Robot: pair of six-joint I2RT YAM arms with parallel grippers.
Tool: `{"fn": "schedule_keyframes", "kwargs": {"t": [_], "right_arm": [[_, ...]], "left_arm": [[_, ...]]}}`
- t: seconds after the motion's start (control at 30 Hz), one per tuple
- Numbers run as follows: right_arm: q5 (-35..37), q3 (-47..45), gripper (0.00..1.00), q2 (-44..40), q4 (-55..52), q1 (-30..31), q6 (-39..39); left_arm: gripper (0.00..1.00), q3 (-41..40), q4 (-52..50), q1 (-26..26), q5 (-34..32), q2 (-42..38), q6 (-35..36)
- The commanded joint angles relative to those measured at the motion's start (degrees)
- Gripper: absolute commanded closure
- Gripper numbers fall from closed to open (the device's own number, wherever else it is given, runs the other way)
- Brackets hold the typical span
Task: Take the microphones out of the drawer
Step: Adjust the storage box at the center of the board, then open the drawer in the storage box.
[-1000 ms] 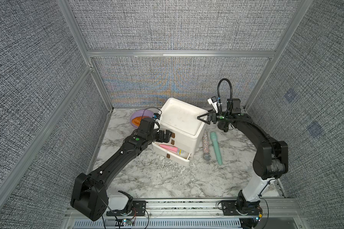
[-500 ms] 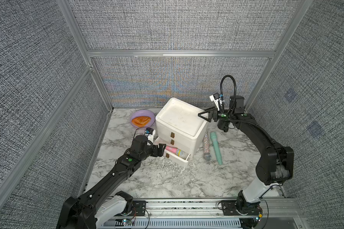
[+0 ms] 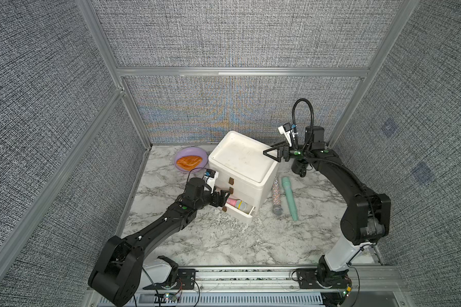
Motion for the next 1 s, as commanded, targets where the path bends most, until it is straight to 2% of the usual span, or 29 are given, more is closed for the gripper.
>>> {"fn": "schedule_keyframes", "kwargs": {"t": [0.0,0.07,0.2,0.4,0.6,0.83,0.97], "right_arm": [[-0.8,0.5,0.04,0.4,-0.4,0.2,-1.3],[-1.0,0.6,0.04,0.5,-0.5,0.3,-1.4],[-1.1,0.6,0.04,0.3,-1.0,0.3,-1.9],[-1.3,0.6,0.04,0.0,-1.3,0.4,-2.3],[-1.1,1.1,0.05,0.3,-2.6,0.7,-3.0],[10.4,2.4,0.13,-0.7,-6.2,2.4,-3.8],[15.5,3.2,0.22,-1.0,-8.3,2.8,-4.1]], "left_arm": [[0.19,1.1,3.6,-0.8,1.2,2.2,2.0],[0.22,2.8,2.5,-2.0,0.9,4.7,3.4],[0.23,3.4,3.4,-4.2,-5.2,6.8,3.6],[0.32,3.8,5.5,-5.7,-11.8,8.3,3.5],[0.47,3.4,8.4,-6.1,-12.3,9.4,3.9],[0.62,3.7,10.8,-6.4,-9.9,10.7,4.3],[0.71,4.6,11.0,-6.6,-8.0,11.8,4.5]]}}
